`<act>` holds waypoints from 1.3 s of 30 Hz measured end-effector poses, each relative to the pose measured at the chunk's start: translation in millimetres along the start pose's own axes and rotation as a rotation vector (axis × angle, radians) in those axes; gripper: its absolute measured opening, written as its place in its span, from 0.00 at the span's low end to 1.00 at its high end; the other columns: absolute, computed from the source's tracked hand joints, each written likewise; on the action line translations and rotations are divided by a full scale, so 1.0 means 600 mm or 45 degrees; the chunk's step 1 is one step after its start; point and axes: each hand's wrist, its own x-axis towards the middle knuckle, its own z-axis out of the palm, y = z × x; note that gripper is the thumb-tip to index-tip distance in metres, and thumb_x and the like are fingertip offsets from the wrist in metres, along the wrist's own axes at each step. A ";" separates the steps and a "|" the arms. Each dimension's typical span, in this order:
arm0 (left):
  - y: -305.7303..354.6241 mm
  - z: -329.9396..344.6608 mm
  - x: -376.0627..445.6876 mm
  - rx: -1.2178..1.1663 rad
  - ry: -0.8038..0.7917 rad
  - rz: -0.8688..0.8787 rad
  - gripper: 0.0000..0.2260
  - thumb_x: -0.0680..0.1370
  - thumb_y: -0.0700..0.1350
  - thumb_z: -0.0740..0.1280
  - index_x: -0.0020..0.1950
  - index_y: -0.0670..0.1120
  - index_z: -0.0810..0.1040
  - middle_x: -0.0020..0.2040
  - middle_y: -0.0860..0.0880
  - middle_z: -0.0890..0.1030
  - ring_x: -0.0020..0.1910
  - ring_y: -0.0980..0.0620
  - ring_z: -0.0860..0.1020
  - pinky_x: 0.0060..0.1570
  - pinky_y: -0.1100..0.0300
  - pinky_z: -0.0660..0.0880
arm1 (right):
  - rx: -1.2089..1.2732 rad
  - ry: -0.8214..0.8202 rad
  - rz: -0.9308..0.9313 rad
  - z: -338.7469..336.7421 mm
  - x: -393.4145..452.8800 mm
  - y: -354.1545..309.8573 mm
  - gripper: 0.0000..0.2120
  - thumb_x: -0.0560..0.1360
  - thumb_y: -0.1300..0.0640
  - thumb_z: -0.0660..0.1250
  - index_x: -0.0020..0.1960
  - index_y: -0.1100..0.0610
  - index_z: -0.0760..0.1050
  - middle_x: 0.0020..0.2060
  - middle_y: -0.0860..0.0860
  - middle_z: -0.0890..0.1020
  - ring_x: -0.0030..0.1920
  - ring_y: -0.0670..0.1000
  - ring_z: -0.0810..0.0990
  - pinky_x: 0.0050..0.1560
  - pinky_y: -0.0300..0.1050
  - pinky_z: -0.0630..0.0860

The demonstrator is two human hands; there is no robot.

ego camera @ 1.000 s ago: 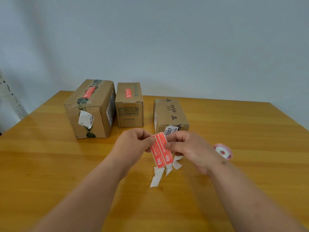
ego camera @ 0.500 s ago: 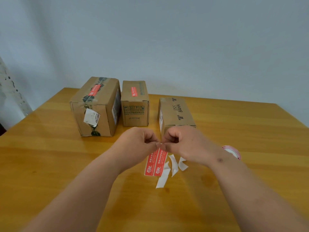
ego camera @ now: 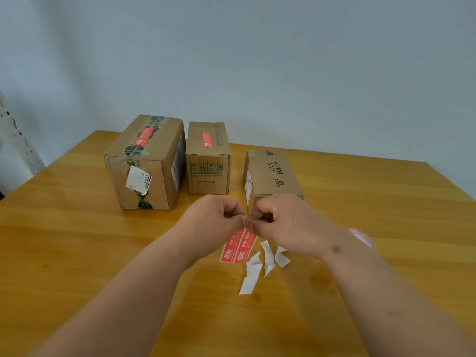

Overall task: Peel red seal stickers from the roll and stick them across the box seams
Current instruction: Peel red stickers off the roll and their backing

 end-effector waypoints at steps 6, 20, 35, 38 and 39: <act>-0.002 0.004 0.005 -0.138 -0.020 -0.055 0.10 0.79 0.48 0.67 0.42 0.44 0.82 0.41 0.44 0.84 0.38 0.51 0.78 0.42 0.59 0.75 | -0.043 0.027 -0.031 -0.003 -0.004 0.002 0.14 0.75 0.50 0.68 0.32 0.46 0.70 0.32 0.42 0.77 0.32 0.44 0.76 0.31 0.39 0.73; -0.002 0.022 0.011 -0.214 -0.033 -0.122 0.10 0.78 0.46 0.67 0.43 0.41 0.81 0.41 0.45 0.85 0.41 0.51 0.82 0.44 0.60 0.77 | -0.185 0.059 -0.091 -0.002 -0.012 0.015 0.15 0.75 0.50 0.67 0.31 0.48 0.70 0.33 0.42 0.75 0.33 0.41 0.74 0.32 0.34 0.68; 0.004 0.030 0.015 -0.250 -0.041 -0.165 0.09 0.78 0.45 0.67 0.43 0.41 0.81 0.36 0.48 0.82 0.36 0.56 0.79 0.39 0.63 0.72 | -0.268 0.145 -0.198 0.005 -0.012 0.030 0.12 0.74 0.53 0.67 0.33 0.55 0.73 0.34 0.46 0.76 0.35 0.46 0.74 0.32 0.40 0.70; 0.007 0.032 0.014 -0.172 -0.021 -0.133 0.09 0.79 0.45 0.67 0.41 0.43 0.81 0.35 0.50 0.81 0.35 0.56 0.79 0.37 0.63 0.74 | -0.284 0.155 -0.223 0.008 -0.012 0.035 0.13 0.73 0.54 0.67 0.31 0.52 0.70 0.32 0.46 0.75 0.32 0.44 0.72 0.30 0.38 0.64; 0.009 0.032 0.014 -0.120 -0.015 -0.115 0.09 0.79 0.46 0.67 0.41 0.44 0.81 0.35 0.50 0.81 0.35 0.56 0.79 0.35 0.64 0.74 | -0.288 0.161 -0.230 0.009 -0.011 0.036 0.13 0.73 0.54 0.67 0.31 0.51 0.69 0.32 0.45 0.74 0.32 0.44 0.72 0.30 0.38 0.64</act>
